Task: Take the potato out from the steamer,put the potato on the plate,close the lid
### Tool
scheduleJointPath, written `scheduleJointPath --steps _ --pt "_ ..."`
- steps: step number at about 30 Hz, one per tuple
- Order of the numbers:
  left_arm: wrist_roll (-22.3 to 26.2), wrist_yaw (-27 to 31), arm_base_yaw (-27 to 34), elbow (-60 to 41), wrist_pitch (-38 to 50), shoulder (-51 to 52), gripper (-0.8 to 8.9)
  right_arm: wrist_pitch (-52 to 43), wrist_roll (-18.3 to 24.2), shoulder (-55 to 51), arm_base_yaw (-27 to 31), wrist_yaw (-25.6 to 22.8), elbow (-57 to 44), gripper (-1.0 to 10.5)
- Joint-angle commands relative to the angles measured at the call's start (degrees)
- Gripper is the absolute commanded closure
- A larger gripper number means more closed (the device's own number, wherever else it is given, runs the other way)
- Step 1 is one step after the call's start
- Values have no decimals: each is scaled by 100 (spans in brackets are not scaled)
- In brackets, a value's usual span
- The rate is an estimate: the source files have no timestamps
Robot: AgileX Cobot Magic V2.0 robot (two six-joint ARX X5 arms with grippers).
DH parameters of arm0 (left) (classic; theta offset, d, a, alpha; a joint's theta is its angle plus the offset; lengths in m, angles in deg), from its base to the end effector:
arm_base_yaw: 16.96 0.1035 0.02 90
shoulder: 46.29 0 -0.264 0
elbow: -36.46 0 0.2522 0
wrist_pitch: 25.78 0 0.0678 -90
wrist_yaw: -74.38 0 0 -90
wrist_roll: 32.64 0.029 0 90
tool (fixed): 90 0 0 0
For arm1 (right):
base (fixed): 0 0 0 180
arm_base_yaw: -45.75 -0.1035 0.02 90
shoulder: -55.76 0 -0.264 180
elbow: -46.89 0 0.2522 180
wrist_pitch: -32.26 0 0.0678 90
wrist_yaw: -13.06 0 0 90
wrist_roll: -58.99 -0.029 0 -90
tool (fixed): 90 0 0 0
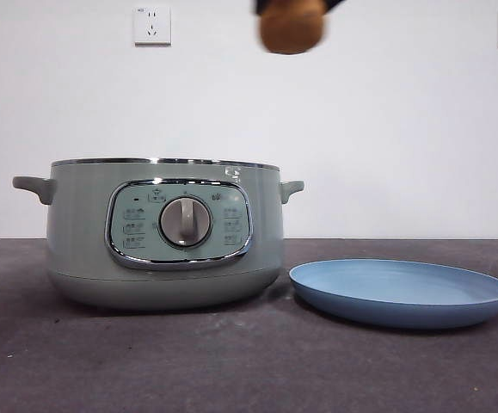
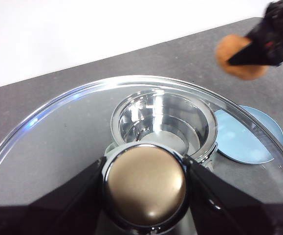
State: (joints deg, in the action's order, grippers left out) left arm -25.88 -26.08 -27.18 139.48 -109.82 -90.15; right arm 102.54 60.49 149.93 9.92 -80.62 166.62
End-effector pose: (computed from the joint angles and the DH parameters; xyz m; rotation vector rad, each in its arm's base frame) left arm 0.0446 -0.0134 0.4624 0.1139 0.4151 -0.3806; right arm 0.2731 0.1949 0.4075 -0.2915 0.7373 0.5421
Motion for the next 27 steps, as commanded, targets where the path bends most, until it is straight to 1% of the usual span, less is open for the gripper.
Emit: scheduleJointPath --steps 1,6,8,21,27 --pt "-55 -33 15 81 293 50 826 295 63 13 249 39 -63 966" --pt "-55 -39 15 81 293 50 826 391 94 11 623 79 -413 966" --pt "-57 -46 15 81 293 50 826 240 94 11 715 81 -715 966" --pt "-57 -48 15 81 291 -15 826 -1727 22 11 1064 96 -3519 966" --pt "-57 -50 15 81 289 -76 826 -2752 -55 11 1237 400 -4516 966"
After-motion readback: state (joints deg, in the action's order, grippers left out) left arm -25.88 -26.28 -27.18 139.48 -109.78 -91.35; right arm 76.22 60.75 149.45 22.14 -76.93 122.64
